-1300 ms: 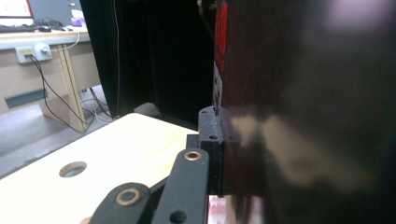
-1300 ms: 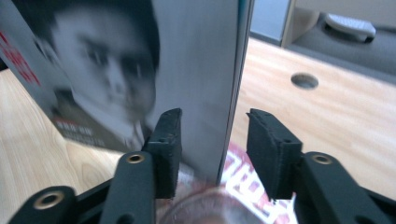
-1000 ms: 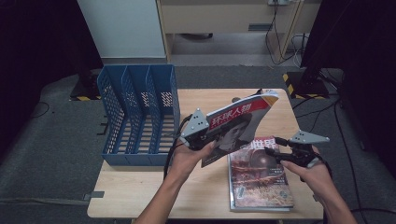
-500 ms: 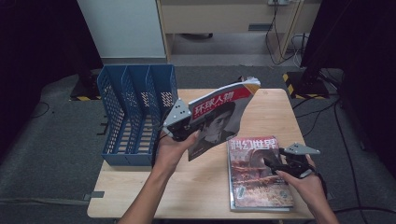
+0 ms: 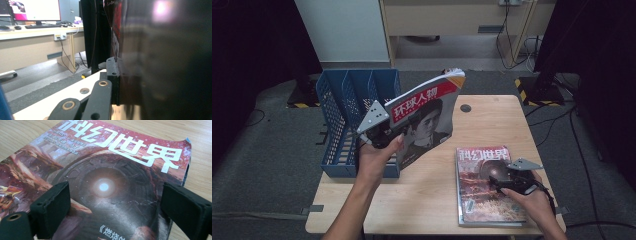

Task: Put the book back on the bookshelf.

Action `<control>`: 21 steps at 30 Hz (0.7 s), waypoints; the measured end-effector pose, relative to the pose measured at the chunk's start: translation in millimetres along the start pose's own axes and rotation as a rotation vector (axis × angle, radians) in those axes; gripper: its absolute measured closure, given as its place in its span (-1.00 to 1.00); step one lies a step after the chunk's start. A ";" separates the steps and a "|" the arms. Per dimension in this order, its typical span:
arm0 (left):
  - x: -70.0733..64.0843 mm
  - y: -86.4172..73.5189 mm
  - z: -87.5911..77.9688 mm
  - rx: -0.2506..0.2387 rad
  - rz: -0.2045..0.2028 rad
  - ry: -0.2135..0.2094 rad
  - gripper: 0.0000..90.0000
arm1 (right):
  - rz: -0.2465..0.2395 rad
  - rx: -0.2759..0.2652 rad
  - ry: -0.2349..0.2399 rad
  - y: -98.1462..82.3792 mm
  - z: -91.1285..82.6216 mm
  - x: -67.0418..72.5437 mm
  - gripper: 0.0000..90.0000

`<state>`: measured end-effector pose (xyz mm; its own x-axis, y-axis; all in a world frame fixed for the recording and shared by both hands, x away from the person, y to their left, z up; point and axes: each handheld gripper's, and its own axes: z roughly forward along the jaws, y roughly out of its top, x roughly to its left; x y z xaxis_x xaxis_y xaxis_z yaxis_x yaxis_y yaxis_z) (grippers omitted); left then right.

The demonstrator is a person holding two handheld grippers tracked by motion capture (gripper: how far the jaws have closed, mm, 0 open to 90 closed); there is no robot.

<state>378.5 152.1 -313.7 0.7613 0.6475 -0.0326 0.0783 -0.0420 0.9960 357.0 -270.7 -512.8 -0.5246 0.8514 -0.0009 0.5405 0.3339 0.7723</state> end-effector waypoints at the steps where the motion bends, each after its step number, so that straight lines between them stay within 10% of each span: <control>1: 0.8 1.6 -2.5 -0.004 0.001 0.004 0.92 | 0.003 -0.003 -0.001 -0.2 0.3 0.4 -0.80; 21: 33.9 9.0 -67.2 -0.032 -0.011 0.113 0.92 | 0.002 -0.022 0.000 -3.0 0.2 0.5 -0.81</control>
<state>361.7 224.8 -300.3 0.6828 0.7297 -0.0359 0.0644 -0.0112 0.9979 355.3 -271.2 -515.2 -0.5235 0.8521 0.0007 0.5272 0.3232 0.7859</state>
